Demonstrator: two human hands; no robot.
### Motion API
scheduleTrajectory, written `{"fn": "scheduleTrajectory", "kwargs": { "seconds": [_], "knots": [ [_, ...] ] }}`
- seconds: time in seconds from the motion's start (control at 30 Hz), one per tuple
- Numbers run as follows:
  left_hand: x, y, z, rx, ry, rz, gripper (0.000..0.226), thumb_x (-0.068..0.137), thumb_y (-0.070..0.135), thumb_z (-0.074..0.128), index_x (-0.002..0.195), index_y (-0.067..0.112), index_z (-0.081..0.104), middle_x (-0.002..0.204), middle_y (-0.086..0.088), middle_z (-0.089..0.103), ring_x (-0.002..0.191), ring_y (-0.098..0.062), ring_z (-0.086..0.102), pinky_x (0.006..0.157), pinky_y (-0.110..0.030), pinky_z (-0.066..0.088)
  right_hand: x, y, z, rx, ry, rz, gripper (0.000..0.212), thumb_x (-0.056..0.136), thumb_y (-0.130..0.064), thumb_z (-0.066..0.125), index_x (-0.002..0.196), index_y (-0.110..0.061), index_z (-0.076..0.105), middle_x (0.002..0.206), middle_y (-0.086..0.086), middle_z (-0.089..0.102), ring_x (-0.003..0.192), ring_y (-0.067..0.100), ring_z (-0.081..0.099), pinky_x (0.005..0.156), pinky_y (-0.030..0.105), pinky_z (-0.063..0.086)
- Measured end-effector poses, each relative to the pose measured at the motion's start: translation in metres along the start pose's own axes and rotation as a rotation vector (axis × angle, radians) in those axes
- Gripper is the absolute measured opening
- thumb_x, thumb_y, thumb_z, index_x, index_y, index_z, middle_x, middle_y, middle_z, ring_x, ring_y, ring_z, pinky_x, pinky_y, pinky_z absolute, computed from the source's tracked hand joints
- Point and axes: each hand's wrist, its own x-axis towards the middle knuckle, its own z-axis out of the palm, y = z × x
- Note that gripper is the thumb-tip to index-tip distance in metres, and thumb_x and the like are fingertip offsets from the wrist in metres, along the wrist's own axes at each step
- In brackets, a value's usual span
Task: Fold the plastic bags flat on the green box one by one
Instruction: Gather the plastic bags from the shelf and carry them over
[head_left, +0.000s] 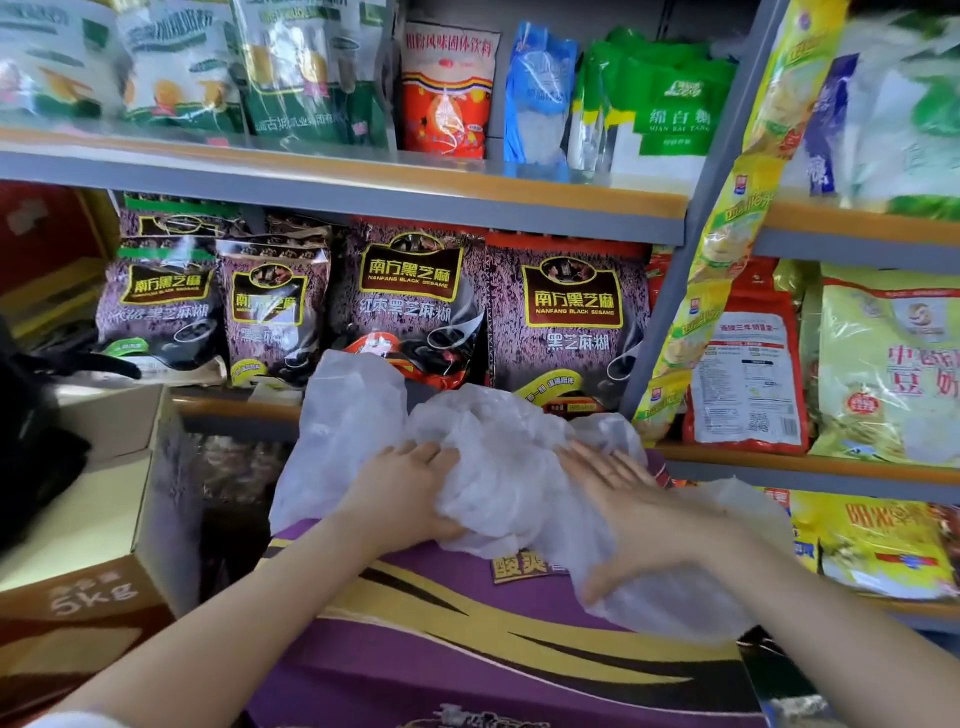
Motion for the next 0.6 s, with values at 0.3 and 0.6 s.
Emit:
{"fn": "scheduleTrajectory", "kwargs": {
  "seconds": [0.3,0.6],
  "knots": [
    [-0.007,-0.021,0.014,0.01,0.287,0.152,0.062,0.047,0.058,0.07,0.09,0.017,0.054,0.09,-0.008,0.057,0.103,-0.029,0.046,0.106,-0.054,0.018,0.047,-0.035,0.011,-0.021,0.372,-0.048,0.055,0.077,-0.047,0.05,0.124,-0.018,0.054,0.124,0.004,0.054,0.116,0.026,0.047,0.093,0.036,0.037],
    [-0.031,-0.038,0.007,-0.26,-0.074,-0.362,0.123,0.029,0.099,0.029,0.128,0.028,0.042,0.151,-0.007,0.022,0.137,-0.035,0.019,0.109,-0.048,0.025,0.045,-0.03,0.014,-0.043,0.38,-0.182,0.038,0.077,-0.044,0.058,0.105,-0.021,0.069,0.118,0.0,0.058,0.12,0.023,0.049,0.093,0.03,0.04]
  ]
}}
